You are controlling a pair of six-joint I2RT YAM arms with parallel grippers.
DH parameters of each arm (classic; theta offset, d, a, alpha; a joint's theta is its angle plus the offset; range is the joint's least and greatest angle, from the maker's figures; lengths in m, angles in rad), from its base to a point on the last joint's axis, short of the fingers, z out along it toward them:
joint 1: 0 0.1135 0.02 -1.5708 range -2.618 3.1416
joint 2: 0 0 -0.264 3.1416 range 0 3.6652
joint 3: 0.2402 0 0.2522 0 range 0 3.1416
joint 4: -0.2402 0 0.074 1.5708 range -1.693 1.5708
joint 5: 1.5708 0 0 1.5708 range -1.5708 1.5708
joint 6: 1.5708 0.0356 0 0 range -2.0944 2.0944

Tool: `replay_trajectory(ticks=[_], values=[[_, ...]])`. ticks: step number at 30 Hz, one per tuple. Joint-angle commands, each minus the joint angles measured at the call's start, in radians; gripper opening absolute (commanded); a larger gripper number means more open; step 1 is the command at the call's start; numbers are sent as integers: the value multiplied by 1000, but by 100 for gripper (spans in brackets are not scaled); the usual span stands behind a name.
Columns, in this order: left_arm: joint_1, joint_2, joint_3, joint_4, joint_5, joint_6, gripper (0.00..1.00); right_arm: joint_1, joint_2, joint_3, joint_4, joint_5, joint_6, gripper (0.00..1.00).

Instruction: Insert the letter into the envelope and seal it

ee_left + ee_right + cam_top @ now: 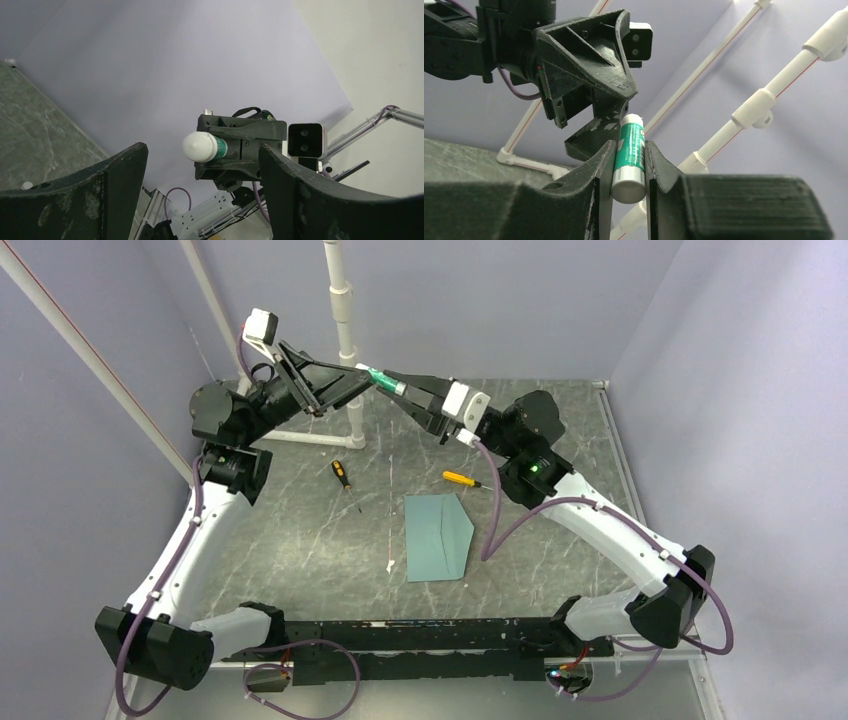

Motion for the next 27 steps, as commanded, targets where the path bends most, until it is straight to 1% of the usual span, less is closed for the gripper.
replay_trajectory(ticks=[1, 4, 8, 14, 16, 18, 21, 25, 27], values=[[17, -1, 27, 18, 36, -43, 82, -11, -21, 14, -52, -50, 41, 0], [22, 13, 13, 97, 48, -110, 74, -21, -22, 14, -73, -68, 61, 0], [26, 20, -4, 135, 65, -164, 58, -34, -18, 16, -85, -82, 92, 0], [26, -1, 26, -37, 76, -83, 56, -52, 0, 17, -62, -103, 131, 0], [26, 2, 34, -51, 85, -78, 54, -59, 5, 19, -53, -112, 144, 0], [26, 10, 38, -48, 98, -86, 49, -69, 10, 17, -34, -126, 165, 0], [26, 15, 32, -50, 94, -96, 35, -82, 17, 20, -15, -152, 188, 0], [26, 18, 42, -89, 87, -82, 21, -90, 25, 23, -20, -178, 192, 0], [26, 25, 46, -80, 87, -87, 10, -91, 29, 18, -15, -188, 193, 0]])
